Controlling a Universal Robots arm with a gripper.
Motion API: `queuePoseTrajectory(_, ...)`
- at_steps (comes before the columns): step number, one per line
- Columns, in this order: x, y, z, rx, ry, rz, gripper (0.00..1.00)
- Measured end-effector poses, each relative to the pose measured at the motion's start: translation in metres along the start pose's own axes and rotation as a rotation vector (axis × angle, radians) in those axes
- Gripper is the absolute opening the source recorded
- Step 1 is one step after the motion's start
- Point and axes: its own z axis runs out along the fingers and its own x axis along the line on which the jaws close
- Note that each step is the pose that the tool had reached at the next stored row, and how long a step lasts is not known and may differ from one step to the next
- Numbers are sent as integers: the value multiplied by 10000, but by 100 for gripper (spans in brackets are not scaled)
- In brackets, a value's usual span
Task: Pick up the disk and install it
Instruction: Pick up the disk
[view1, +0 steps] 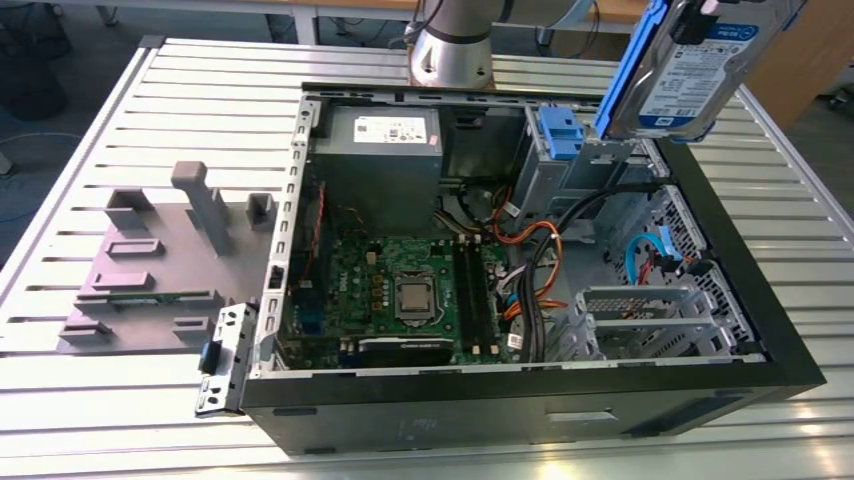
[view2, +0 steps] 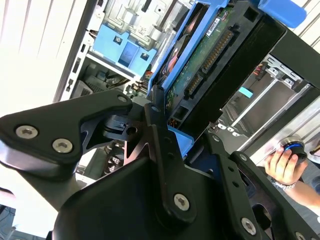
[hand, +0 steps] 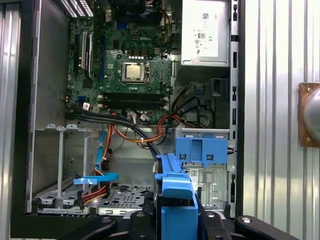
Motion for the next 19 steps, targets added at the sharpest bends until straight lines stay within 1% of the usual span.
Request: queuePoseTrajectory(19,74,1,0,0,0,0,36)
